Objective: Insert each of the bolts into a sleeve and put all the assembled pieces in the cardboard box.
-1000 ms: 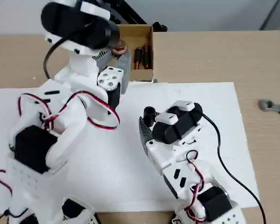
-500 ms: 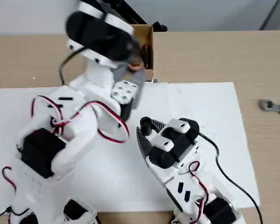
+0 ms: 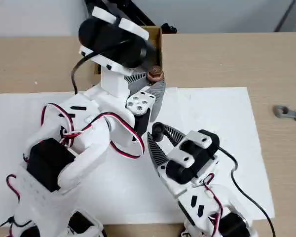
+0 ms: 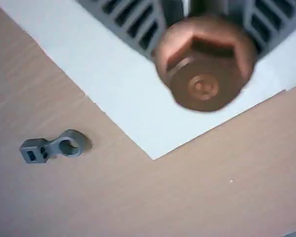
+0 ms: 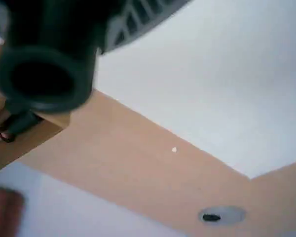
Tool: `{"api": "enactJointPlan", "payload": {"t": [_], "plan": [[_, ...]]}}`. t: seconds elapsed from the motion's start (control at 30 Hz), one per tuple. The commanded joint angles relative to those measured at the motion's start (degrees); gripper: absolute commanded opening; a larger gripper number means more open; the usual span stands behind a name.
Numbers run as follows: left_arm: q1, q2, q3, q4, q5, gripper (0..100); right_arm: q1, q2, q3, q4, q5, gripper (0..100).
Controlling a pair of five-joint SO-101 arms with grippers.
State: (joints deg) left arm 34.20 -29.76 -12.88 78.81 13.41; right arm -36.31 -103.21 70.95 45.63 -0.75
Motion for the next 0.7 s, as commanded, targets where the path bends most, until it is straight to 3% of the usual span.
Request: {"api": "enactJointPlan", "payload": {"t": [0.0, 0.4, 0.67], "plan": [[-0.09, -0.53, -2.59, -0.79, 2.02, 1, 0.4, 0.04, -0.35, -1.63, -2.46, 0.4], [0.62, -0.44, -3.3, 3.78, 2.99, 1, 0.48, 0.04, 1.41, -1.98, -2.46, 0.4], [4.75, -0.35, -7.52, 5.36, 3.96, 1, 0.48, 0.04, 2.11, -1.89, -2.37, 0.4]]}}
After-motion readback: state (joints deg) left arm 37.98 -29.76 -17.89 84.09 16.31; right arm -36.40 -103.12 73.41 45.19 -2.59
